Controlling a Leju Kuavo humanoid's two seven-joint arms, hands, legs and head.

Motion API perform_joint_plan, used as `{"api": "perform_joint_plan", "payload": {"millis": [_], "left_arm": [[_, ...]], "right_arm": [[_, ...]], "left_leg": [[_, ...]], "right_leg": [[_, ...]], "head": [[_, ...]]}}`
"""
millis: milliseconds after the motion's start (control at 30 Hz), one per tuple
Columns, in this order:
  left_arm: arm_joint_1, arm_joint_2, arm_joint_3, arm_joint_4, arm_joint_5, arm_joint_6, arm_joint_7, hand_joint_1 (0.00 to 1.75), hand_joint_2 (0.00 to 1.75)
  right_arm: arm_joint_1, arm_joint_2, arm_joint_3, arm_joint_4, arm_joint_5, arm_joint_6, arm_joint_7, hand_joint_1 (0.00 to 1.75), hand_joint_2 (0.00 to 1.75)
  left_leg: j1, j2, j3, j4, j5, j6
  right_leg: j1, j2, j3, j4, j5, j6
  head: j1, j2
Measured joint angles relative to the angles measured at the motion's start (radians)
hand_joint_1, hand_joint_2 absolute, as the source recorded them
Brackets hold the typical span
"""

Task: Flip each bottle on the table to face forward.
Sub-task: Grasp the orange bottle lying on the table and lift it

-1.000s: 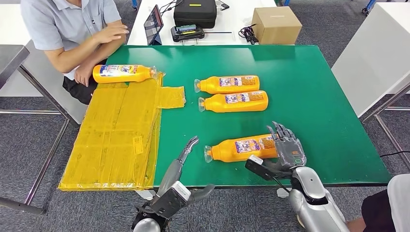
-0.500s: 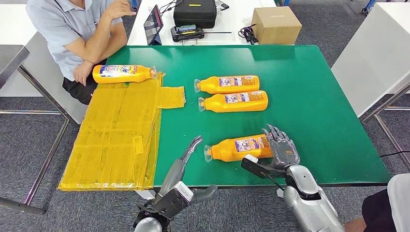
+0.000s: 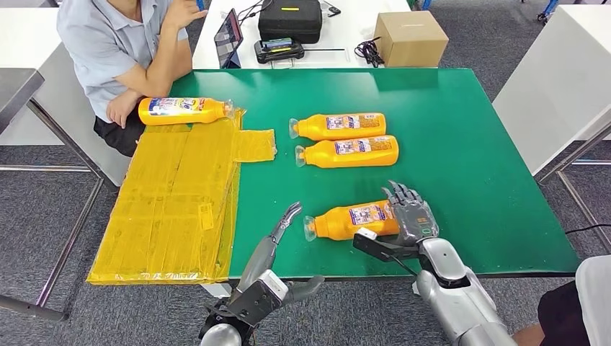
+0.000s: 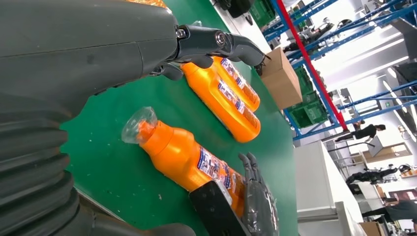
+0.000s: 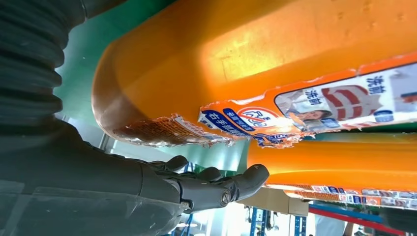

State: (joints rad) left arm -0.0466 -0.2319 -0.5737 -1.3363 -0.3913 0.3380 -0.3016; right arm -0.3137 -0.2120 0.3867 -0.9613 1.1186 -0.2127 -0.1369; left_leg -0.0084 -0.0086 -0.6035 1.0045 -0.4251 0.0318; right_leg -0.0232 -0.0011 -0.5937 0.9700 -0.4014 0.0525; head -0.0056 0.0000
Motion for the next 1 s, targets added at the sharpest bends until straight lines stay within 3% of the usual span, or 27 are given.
{"api": "perform_joint_plan", "payload": {"millis": [33,67,133,767,1000], "left_arm": [[0.0,0.0,0.0,0.0,0.001,0.0,-0.001,0.0,1.75],[0.0,0.0,0.0,0.0,0.001,0.0,-0.001,0.0,1.75],[-0.001,0.0,0.0,0.0,0.002,0.001,-0.003,0.0,1.75],[-0.011,0.0,-0.006,0.019,0.009,0.005,-0.01,0.0,1.75],[-0.027,-0.009,-0.003,0.044,0.127,0.052,-0.078,0.0,1.75]], "right_arm": [[-0.004,0.0,0.003,0.007,-0.002,0.007,0.001,1.3,1.75],[-0.008,0.0,0.006,0.013,-0.005,0.014,0.002,1.58,1.75],[-0.015,-0.002,0.013,0.026,-0.008,0.026,0.004,1.75,1.75],[-0.107,-0.019,0.067,0.116,-0.055,0.121,0.012,1.75,1.75],[-0.126,-0.036,0.033,0.132,-0.377,0.271,-0.151,1.75,1.75]], "left_leg": [[0.0,0.0,0.0,0.0,0.0,0.0],[0.0,0.0,0.0,0.0,0.0,0.0],[0.0,0.0,0.001,0.0,0.0,0.0],[0.0,-0.001,0.004,0.0,0.0,0.0],[0.0,0.0,0.009,0.0,-0.001,0.001]], "right_leg": [[0.0,0.0,0.0,0.0,0.0,0.0],[0.0,0.0,0.0,0.0,0.0,0.0],[0.0,0.0,0.001,0.0,0.0,0.0],[0.0,0.0,0.003,0.0,0.0,0.0],[0.0,0.0,0.008,-0.001,0.0,0.0]], "head": [[0.0,0.0],[0.0,0.0],[0.0,0.0],[0.0,0.0],[0.001,0.0]]}}
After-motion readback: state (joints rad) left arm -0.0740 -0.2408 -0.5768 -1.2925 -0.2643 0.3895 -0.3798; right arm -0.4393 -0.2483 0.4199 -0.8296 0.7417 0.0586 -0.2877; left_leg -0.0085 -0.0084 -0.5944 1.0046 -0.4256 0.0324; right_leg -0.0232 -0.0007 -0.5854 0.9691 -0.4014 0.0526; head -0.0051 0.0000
